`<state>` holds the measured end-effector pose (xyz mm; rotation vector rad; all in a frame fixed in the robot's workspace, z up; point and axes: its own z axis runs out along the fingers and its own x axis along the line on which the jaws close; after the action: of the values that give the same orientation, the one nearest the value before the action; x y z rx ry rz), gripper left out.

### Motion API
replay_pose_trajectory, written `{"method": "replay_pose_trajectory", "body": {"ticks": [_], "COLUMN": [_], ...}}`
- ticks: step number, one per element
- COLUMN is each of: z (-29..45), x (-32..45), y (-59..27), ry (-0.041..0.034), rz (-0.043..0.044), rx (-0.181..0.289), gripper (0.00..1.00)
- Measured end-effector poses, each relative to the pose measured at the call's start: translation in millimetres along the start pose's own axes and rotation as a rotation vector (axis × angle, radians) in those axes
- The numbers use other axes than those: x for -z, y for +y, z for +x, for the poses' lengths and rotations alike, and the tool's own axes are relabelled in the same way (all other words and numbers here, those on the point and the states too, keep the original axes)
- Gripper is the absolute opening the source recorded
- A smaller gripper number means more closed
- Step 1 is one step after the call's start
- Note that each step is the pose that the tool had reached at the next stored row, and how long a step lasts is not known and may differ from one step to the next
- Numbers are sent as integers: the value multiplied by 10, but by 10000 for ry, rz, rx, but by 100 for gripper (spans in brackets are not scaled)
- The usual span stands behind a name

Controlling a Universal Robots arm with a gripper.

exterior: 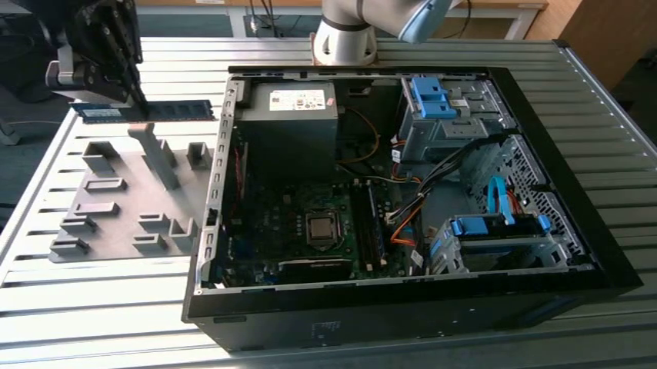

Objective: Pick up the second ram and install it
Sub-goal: 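Pick up the second ram and move it above second insertion slot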

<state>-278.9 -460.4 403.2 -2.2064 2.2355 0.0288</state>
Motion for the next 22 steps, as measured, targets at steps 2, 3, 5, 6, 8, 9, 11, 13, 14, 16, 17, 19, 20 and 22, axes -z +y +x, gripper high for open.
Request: {"method": "replay_pose_trajectory", "body": {"ticks": [2,3,5,6,8,9,11,13,14,16,17,19,20,22], "z": [-1,-1,-2,-3,-4,-4,-5,-6,-6,-7,-7,-9,-9,-9], "x": [0,1,0,0,-3,-3,-5,-8,-10,-13,-14,-15,-15,-16], "y": [-48,-74,-153,-195,-278,-319,-389,-454,-485,-554,-590,-674,-707,-760], "ry": [0,0,-2,-1,-2,-2,-1,-1,-1,-2,-1,-2,-2,-2], "rz": [0,-1,0,-1,0,-1,-1,-1,-1,-1,-1,-2,-4,-6], "rx": [1,1,5,7,11,13,15,15,14,16,16,14,15,16], "gripper": [14,14,14,14,14,14,14,14,14,14,14,14,14,14]}}
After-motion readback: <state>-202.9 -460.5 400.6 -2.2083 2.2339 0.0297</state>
